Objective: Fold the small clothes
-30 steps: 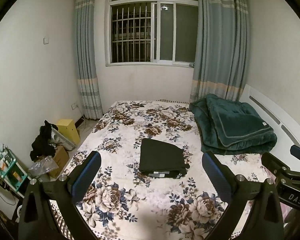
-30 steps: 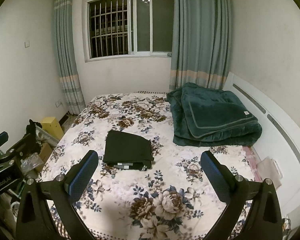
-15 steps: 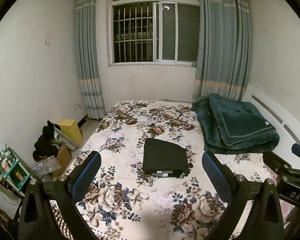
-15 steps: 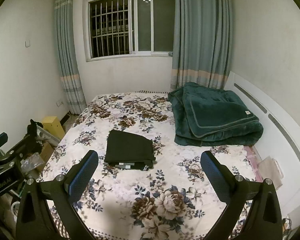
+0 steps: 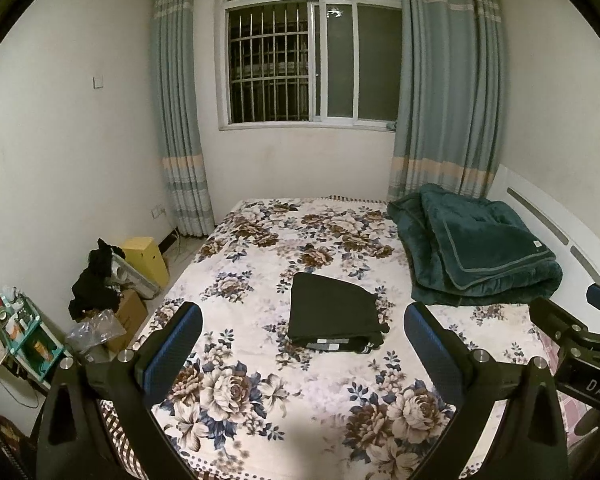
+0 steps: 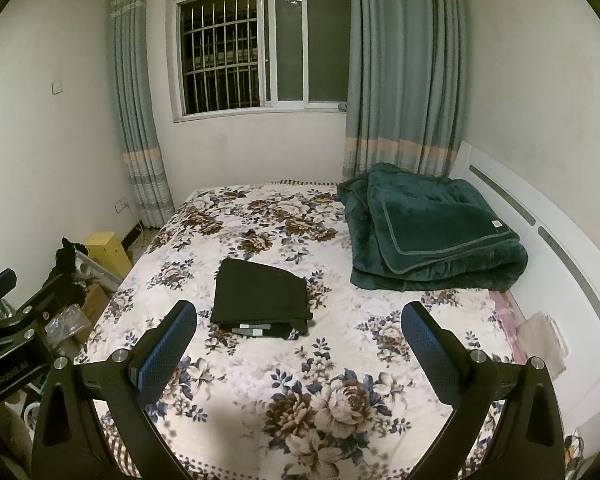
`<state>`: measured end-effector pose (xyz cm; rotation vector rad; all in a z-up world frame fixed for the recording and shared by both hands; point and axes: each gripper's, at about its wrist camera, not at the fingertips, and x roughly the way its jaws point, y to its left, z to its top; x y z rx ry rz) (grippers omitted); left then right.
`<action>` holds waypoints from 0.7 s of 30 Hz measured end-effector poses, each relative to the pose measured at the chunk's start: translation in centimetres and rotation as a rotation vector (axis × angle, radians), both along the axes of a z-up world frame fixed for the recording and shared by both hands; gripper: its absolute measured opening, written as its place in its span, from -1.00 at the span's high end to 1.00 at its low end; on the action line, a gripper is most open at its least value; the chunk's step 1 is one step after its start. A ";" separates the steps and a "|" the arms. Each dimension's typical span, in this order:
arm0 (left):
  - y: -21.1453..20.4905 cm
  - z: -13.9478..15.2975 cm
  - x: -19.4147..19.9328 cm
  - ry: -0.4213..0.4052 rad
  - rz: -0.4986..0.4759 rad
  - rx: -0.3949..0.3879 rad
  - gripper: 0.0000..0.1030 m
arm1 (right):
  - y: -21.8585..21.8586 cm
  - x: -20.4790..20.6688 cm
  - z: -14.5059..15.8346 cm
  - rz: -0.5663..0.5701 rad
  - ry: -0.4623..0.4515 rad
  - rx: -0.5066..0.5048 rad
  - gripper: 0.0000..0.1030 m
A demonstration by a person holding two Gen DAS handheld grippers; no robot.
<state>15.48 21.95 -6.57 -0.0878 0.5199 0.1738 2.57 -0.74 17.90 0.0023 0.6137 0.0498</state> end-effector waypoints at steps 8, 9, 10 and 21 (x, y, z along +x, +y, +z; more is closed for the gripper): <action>0.0 -0.1 0.0 -0.002 0.000 0.002 -1.00 | 0.0 -0.1 0.1 -0.002 -0.001 0.000 -1.00; 0.0 -0.1 0.0 -0.001 0.000 0.002 -1.00 | 0.0 -0.1 0.0 -0.002 -0.001 0.002 -1.00; 0.0 -0.1 0.0 -0.001 -0.002 0.000 -1.00 | 0.0 -0.1 0.0 -0.001 -0.002 0.003 -1.00; -0.1 -0.2 -0.1 -0.004 -0.002 0.001 -1.00 | 0.8 0.0 0.3 0.016 -0.005 -0.002 -1.00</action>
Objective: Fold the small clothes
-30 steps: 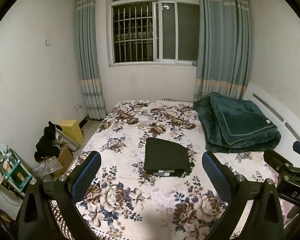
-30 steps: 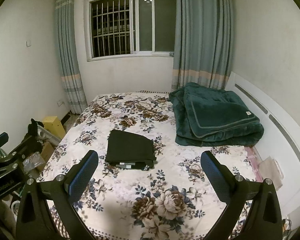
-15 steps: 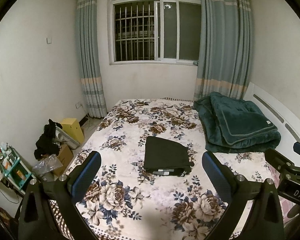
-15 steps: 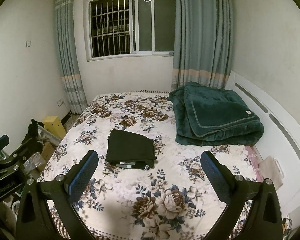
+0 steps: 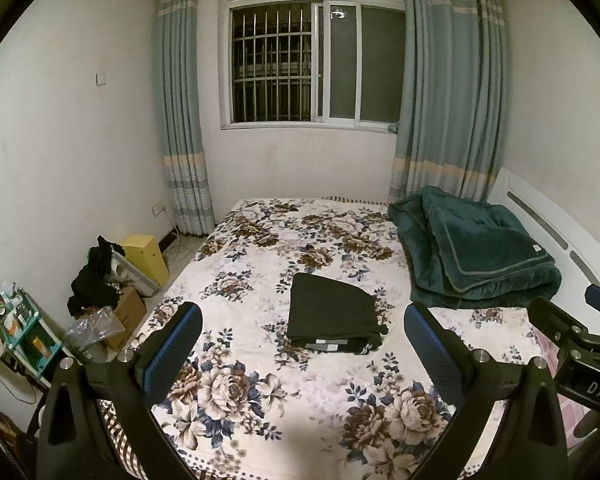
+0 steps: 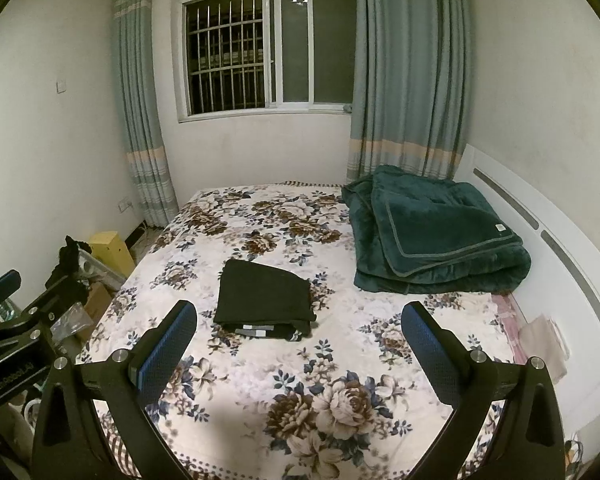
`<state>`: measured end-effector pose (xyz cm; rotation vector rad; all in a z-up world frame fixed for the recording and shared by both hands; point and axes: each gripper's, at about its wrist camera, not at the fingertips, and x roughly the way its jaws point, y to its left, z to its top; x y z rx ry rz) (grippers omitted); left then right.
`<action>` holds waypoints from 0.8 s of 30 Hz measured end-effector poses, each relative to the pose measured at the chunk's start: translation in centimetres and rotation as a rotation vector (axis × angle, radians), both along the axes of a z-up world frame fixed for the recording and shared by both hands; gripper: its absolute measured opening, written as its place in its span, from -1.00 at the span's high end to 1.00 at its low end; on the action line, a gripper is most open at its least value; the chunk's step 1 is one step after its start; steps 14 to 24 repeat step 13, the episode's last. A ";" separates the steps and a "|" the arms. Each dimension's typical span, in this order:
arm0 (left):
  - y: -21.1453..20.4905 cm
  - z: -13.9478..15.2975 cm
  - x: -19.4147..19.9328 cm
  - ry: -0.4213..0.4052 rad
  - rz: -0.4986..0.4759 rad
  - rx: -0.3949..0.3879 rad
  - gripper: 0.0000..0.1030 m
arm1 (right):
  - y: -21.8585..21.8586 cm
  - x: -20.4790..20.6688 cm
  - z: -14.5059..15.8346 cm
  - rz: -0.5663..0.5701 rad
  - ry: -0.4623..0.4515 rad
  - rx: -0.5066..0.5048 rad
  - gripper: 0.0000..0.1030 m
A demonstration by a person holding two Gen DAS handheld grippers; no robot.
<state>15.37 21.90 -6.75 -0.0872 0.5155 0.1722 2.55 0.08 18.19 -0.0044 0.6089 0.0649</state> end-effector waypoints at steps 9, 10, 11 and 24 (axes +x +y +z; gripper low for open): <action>-0.2 0.0 -0.1 -0.005 0.001 -0.002 -1.00 | 0.2 0.0 0.0 -0.002 -0.001 0.000 -1.00; -0.2 0.1 -0.1 -0.006 0.001 -0.001 -1.00 | 0.2 0.0 0.0 -0.002 0.000 0.002 -1.00; -0.3 0.1 -0.2 -0.008 0.004 0.000 -1.00 | 0.3 0.0 0.1 -0.002 -0.001 0.001 -1.00; -0.4 0.1 -0.3 -0.008 0.004 -0.002 -1.00 | 0.1 0.1 -0.1 0.000 -0.002 0.000 -1.00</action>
